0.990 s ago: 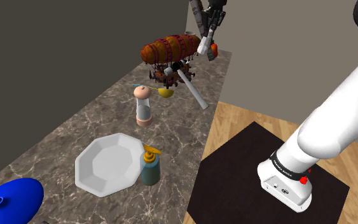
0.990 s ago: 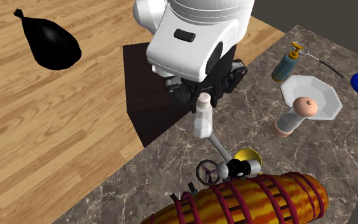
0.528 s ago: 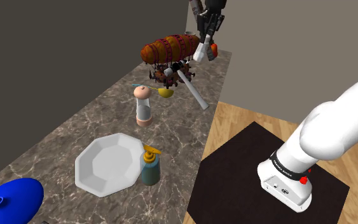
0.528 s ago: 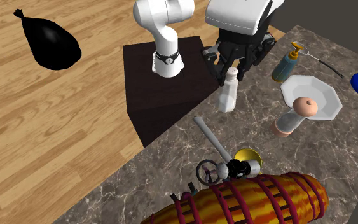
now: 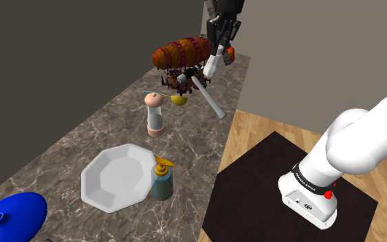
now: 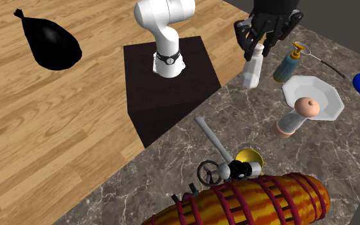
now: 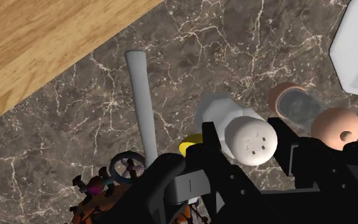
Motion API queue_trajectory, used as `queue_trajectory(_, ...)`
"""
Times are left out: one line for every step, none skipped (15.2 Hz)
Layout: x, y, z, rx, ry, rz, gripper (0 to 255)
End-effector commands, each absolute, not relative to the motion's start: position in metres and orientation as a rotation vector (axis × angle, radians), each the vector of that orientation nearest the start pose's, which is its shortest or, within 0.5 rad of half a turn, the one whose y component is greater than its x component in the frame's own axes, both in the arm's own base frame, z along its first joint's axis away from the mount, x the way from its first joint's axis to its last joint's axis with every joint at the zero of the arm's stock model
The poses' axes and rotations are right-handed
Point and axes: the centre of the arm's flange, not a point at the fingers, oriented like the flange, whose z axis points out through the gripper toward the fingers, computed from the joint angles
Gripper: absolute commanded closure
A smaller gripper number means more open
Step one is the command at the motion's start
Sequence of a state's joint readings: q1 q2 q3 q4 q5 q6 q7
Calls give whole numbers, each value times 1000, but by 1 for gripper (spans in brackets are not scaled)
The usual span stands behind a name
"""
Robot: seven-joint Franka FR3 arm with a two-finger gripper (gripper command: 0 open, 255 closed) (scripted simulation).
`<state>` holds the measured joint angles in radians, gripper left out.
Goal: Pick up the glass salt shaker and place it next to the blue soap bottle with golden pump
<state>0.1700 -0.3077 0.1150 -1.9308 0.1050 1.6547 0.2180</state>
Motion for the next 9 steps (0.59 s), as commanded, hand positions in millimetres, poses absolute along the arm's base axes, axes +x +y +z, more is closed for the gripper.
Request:
queue_trajectory(422,170,613,-3066,-82,-18,255)
queue_trajectory(415,180,613,-3066,-82,-18,255)
queue_trajectory(407,191,613,-3066,-82,-18,255)
queue_trajectory(399,202,613,-3066,-82,-18,255)
queue_trajectory(392,213,613,-3066,-82,-18,255)
queue_trajectory(384,224,613,-3066,-82,-18,255)
queue_trajectory(377,234,613,-3066,-82,-18,255)
queue_trajectory(369,245,613,-3066,-82,-18,255)
queue_trajectory(362,256,613,-3066,-82,-18,255)
